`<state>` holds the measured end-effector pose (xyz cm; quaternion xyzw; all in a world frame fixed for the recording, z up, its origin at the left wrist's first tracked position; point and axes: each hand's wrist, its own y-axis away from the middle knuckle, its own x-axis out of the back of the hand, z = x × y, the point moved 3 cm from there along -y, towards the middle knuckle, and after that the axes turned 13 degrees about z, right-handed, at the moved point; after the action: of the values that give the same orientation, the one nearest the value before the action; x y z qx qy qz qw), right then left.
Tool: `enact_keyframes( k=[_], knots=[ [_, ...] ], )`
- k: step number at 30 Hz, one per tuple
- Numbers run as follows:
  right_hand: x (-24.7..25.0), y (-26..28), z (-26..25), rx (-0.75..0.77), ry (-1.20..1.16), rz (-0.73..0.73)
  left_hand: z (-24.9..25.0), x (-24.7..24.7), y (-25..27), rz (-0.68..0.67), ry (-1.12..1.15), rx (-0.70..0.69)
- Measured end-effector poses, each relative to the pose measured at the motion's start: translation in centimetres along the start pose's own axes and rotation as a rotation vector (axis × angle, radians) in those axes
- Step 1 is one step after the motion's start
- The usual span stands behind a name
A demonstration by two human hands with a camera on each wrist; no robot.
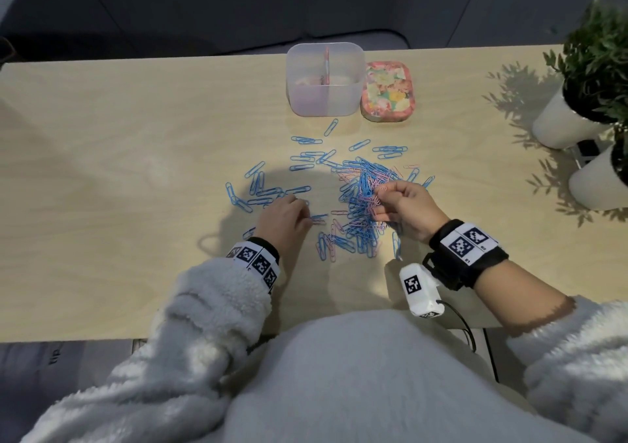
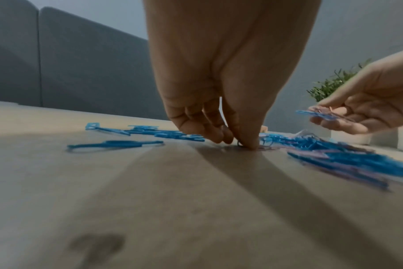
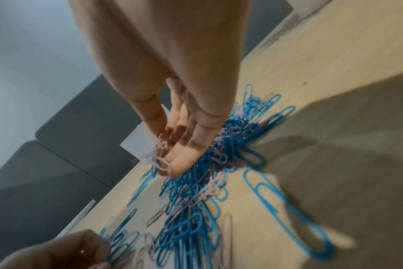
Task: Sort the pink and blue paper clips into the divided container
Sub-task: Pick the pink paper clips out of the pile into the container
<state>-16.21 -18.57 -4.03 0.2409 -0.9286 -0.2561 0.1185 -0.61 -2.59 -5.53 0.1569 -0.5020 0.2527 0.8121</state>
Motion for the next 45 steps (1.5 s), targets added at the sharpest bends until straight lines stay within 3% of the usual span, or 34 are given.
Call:
enact_keyframes(
  k=[3,7,11,15,18,22,25,29,34,36,41,45],
  knots=[
    [0.2,-0.2,0.0,0.029,0.036,0.015,-0.1,0.4,-0.4,-0.013,0.087,0.048],
    [0.4,-0.2,0.2,0.112,0.168,0.071,-1.1,1.6,-1.4,0.117,0.116,0.175],
    [0.4,-0.3,0.2,0.199,0.253,0.106,-1.5,1.5,-1.8,0.107,-0.001,0.089],
    [0.1,0.1,-0.5,0.021,0.011,0.105,-0.3,1.1,-1.3,0.092,-0.031,-0.037],
    [-0.3,0.2,-1.3,-0.141,-0.205,0.039,0.7,0.2,-0.8,-0.039,-0.021,-0.127],
    [-1.0,-0.1,-1.3,-0.216,-0.227,0.023,1.1,-0.8,-0.4,-0.081,0.03,-0.109],
    [-1.6,-0.1,-1.3,-0.186,-0.173,0.007,1.4,-1.2,-0.3,-0.1,0.015,-0.122],
    [-2.1,0.2,-1.2,-0.026,-0.085,-0.08,1.7,-1.7,-0.1,-0.069,-0.07,-0.185],
    [-2.7,0.5,-1.5,0.083,-0.067,-0.092,1.5,-1.2,-0.5,-0.058,-0.064,-0.158],
    [-3.0,0.6,-1.8,0.064,-0.116,-0.102,1.4,-0.4,-1.1,-0.021,0.087,-0.068],
    [-3.6,0.3,-2.8,-0.038,-0.299,-0.043,1.2,1.0,-3.1,-0.041,0.596,0.315],
    [-4.0,0.1,-3.7,-0.064,-0.372,-0.039,3.0,1.7,-3.7,-0.192,0.846,0.49]
  ],
)
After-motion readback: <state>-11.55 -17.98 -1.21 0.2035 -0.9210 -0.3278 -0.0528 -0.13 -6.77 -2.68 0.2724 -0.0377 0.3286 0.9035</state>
